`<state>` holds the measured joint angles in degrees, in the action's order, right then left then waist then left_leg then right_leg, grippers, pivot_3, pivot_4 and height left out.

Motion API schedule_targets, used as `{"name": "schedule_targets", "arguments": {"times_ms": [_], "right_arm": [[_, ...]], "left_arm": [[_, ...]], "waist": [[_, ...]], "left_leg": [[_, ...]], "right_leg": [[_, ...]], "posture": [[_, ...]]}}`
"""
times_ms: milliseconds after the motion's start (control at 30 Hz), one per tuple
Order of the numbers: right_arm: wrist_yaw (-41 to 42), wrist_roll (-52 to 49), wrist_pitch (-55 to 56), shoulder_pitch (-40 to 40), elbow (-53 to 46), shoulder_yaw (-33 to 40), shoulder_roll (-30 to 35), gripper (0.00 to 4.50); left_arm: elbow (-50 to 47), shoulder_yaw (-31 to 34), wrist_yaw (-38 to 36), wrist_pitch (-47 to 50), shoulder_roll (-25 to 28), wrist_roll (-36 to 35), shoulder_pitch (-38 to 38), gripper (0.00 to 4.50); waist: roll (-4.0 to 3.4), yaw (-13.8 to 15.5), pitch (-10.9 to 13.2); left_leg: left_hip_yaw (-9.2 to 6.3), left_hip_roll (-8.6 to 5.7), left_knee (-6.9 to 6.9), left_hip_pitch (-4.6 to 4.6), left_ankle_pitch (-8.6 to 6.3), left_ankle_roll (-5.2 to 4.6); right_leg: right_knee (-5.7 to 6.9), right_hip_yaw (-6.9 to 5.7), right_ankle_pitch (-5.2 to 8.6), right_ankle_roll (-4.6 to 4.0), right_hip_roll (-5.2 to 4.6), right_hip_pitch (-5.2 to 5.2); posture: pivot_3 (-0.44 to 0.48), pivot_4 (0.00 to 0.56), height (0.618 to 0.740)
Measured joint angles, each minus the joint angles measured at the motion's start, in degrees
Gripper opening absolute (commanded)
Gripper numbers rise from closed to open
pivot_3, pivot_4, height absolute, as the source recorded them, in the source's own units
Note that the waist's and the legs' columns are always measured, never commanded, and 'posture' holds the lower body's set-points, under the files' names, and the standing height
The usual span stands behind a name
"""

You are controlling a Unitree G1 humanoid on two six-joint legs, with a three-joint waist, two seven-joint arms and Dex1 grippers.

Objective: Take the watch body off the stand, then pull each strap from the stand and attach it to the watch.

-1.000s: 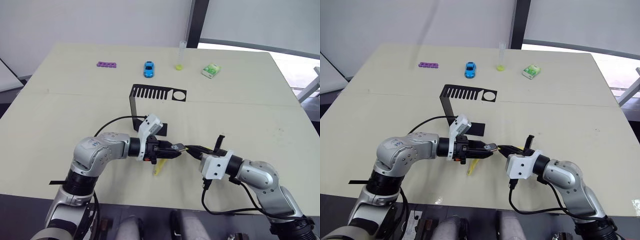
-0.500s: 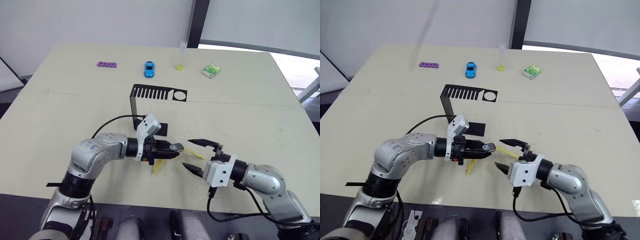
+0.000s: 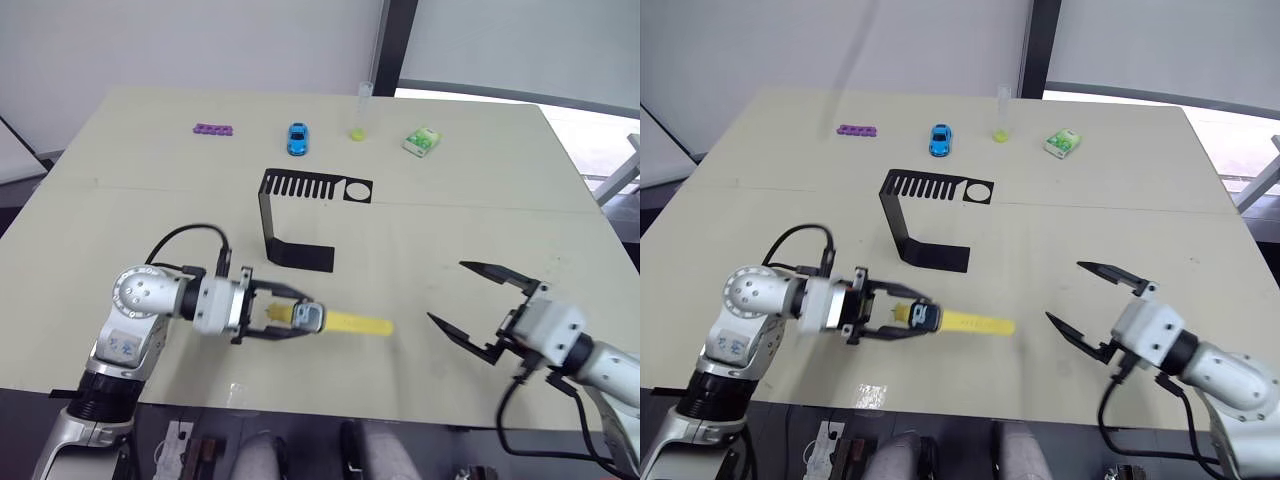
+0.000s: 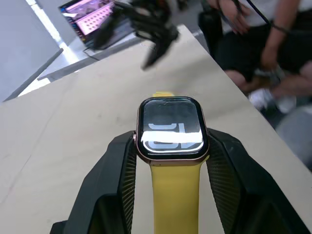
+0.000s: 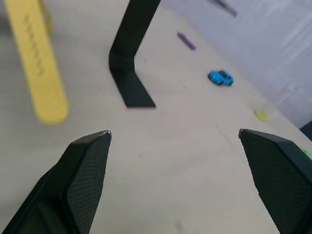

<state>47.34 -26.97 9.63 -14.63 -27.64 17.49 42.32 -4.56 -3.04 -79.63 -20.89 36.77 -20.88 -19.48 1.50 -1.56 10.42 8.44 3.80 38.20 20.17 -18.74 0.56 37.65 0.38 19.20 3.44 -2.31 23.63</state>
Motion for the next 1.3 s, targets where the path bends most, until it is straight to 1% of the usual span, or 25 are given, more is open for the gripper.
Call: {"name": "schedule_targets", "arguments": {"times_ms": [100, 167, 300, 433, 533, 567, 633, 733, 833, 1033, 1133, 1233, 1300], "right_arm": [[0.5, -6.5, -4.5, -1.0, -1.9, 1.8, 0.1, 4.44], [1.5, -8.4, -6.2, -1.8, -2.4, 2.1, 0.2, 4.44], [3.5, -9.5, -7.2, -2.4, -2.7, 2.7, 0.2, 4.44], [5.2, -9.7, -7.3, -2.1, -2.8, 2.7, 0.2, 4.44], [6.6, -10.2, -7.9, -1.6, -3.4, 2.6, 0.3, 4.44], [6.8, -10.2, -8.2, -1.4, -3.5, 2.6, 0.3, 4.44], [7.1, -10.3, -9.6, -0.4, -3.7, 2.1, 0.7, 4.44], [7.1, -10.4, -11.5, 2.0, -4.5, 1.0, 1.8, 4.44], [7.1, -10.8, -12.8, 2.4, -5.1, 0.9, 2.2, 4.44], [8.0, -10.8, -14.7, 1.9, -6.0, 0.9, 2.3, 4.44], [8.7, -10.8, -15.8, 0.8, -6.1, 1.1, 2.7, 4.44], [9.3, -10.8, -16.3, 0.2, -6.2, 1.1, 2.7, 4.44], [9.6, -10.8, -16.6, 0.2, -6.3, 1.1, 2.9, 4.5]], "left_arm": [[2.2, 0.2, -0.6, -6.6, -0.1, 0.1, -0.3, 1.59], [2.7, 0.2, -0.6, -8.6, 0.0, 0.1, -0.3, 1.59], [2.4, -0.1, 0.1, -8.9, 0.1, 0.1, -0.3, 1.59], [0.6, -2.1, 2.8, -3.8, 0.0, 1.2, -0.8, 1.59], [0.6, -5.0, 6.8, 3.1, -0.8, 5.2, -3.1, 1.59], [0.7, -5.3, 7.5, 3.9, -1.5, 5.7, -3.6, 1.59], [1.4, -7.8, 10.5, 7.7, -4.5, 8.4, -6.2, 1.59], [4.5, -11.3, 13.1, 11.7, -8.7, 11.3, -9.5, 1.59], [7.4, -14.3, 13.5, 12.3, -9.4, 14.4, -10.5, 1.59], [9.9, -15.8, 14.7, 16.7, -9.6, 16.9, -10.3, 1.59], [10.5, -16.5, 15.5, 14.7, -8.2, 19.7, -9.3, 1.59], [11.5, -16.4, 15.7, 13.9, -8.0, 19.9, -8.5, 1.59], [11.3, -15.8, 15.5, 14.7, -8.5, 18.1, -7.7, 2.65]], "waist": [[0.01, 0.0, 0.0], [0.01, 0.0, 0.0], [0.01, -0.1, 0.0], [0.01, 0.0, 0.0], [0.01, 0.0, 0.0], [0.01, 0.0, 0.0], [0.01, 0.1, 0.0], [0.01, 0.0, 0.0], [0.01, -0.2, 0.0], [0.01, 0.0, 0.0], [0.01, 0.0, 0.0], [0.01, 0.0, 0.0], [0.01, 0.0, 0.0]], "left_leg": [[0.0, -0.03, 0.04, 0.0, -0.07, -0.12], [0.0, -0.03, 0.03, 0.0, -0.08, -0.14], [0.01, -0.01, 0.02, 0.0, -0.07, -0.13], [0.0, -0.02, 0.03, 0.0, -0.07, -0.13], [0.0, -0.03, 0.04, 0.0, -0.07, -0.13], [0.0, -0.04, 0.04, 0.01, -0.07, -0.13], [0.01, -0.05, 0.06, 0.01, -0.07, -0.13], [0.01, -0.02, 0.08, 0.01, -0.06, -0.12], [0.02, 0.04, 0.06, -0.01, -0.05, -0.06], [0.0, 0.03, 0.08, 0.01, -0.04, -0.06], [0.01, 0.03, 0.06, 0.0, -0.04, -0.06], [0.01, 0.02, 0.07, 0.0, -0.04, -0.07], [0.0, 0.02, 0.07, 0.0, -0.05, -0.08]], "right_leg": [[-0.03, 0.01, -0.03, 0.05, -0.07, -0.07], [-0.04, 0.01, -0.03, 0.06, -0.07, -0.06], [-0.04, 0.01, -0.03, 0.06, -0.04, -0.05], [-0.04, 0.01, -0.03, 0.06, -0.04, -0.06], [-0.04, 0.02, -0.04, 0.07, -0.02, -0.06], [-0.04, 0.01, -0.04, 0.07, -0.02, -0.06], [-0.04, 0.02, -0.05, 0.09, -0.02, -0.06], [-0.02, 0.03, -0.05, 0.09, 0.04, -0.04], [-0.02, 0.05, -0.04, 0.07, 0.13, -0.03], [0.01, 0.05, -0.04, 0.07, 0.06, -0.02], [0.01, 0.05, -0.04, 0.07, 0.05, -0.02], [0.02, 0.04, -0.03, 0.07, 0.02, -0.02], [0.02, 0.03, -0.04, 0.07, 0.01, -0.03]], "posture": [[0.0, 0.15, 0.74], [0.0, 0.15, 0.74], [0.0, 0.15, 0.74], [0.0, 0.15, 0.74], [0.0, 0.15, 0.74], [0.0, 0.15, 0.74], [0.0, 0.15, 0.74], [0.0, 0.15, 0.74], [0.0, 0.15, 0.74], [0.0, 0.15, 0.74], [0.0, 0.15, 0.74], [0.0, 0.15, 0.74], [0.0, 0.15, 0.74]]}}
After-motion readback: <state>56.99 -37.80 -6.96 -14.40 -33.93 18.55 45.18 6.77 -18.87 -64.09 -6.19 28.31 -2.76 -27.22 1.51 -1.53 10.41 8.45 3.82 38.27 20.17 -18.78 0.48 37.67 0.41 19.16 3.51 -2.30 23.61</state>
